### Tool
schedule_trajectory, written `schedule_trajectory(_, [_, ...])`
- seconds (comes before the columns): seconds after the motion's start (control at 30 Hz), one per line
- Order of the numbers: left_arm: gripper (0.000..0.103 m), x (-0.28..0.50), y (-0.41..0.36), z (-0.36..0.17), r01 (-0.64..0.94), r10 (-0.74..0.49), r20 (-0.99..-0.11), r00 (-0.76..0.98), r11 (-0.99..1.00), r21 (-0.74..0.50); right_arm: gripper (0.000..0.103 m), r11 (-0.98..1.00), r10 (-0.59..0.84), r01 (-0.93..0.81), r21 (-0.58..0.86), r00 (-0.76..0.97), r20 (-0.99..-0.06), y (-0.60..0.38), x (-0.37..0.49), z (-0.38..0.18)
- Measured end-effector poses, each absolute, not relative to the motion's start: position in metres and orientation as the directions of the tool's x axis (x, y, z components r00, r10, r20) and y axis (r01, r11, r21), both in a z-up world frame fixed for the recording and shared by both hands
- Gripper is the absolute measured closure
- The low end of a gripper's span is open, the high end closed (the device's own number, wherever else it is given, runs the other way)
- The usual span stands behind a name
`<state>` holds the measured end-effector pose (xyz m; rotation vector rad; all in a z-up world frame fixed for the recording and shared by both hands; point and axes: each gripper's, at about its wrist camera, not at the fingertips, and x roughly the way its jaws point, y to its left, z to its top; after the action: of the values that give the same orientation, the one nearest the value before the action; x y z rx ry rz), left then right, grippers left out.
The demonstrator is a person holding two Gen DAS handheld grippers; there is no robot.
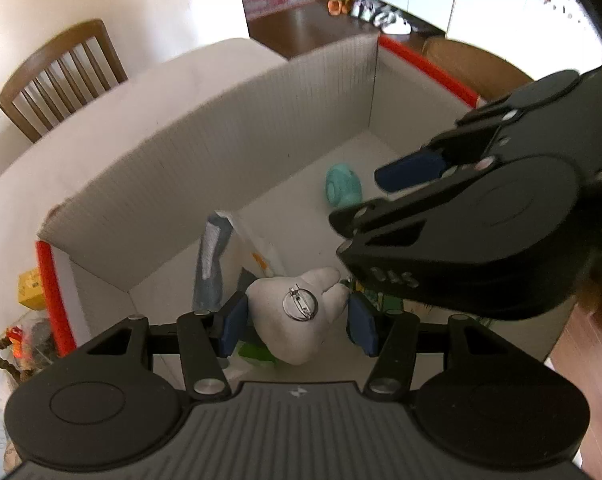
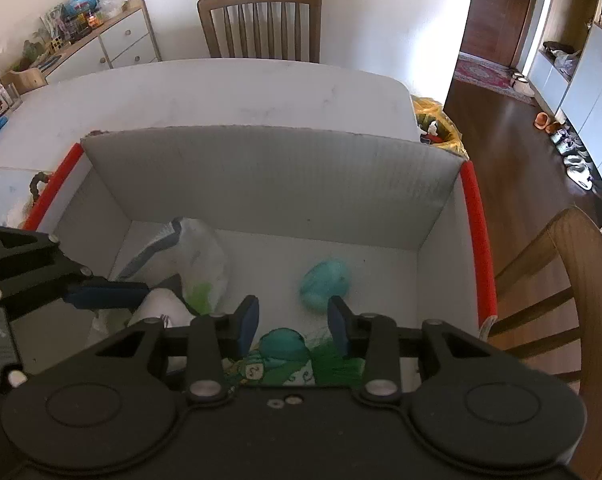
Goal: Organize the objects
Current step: 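Open both tools to drop the tooth and soap box into the box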
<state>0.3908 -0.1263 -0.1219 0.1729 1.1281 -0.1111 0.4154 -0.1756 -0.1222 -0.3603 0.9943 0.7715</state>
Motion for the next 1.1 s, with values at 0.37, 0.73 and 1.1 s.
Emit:
schedule_trajectory(0.37, [0.036, 0.392, -0.119, -0.136, 0.174, -0.02, -0.923, 0.384, 0.983, 0.051, 0.064, 0.697, 0.418, -0.712, 0.082, 0.31, -0.854, -0.19, 0.416, -0.122])
schedule_trajectory(0.73, [0.032, 0.378, -0.108, -0.116, 0.162, -0.063, -0.898, 0.436, 0.987, 0.009, 0.063, 0.685, 0.468, -0.718, 0.119, 0.31, -0.828, -0.195, 0.41, -0.101])
schedule_trajectory(1.1, [0.032, 0.358, -0.095, -0.083, 0.12, -0.089, -0.847, 0.525, 0.992, -0.03, 0.059, 0.667, 0.516, -0.733, 0.136, 0.323, -0.793, -0.204, 0.388, -0.071])
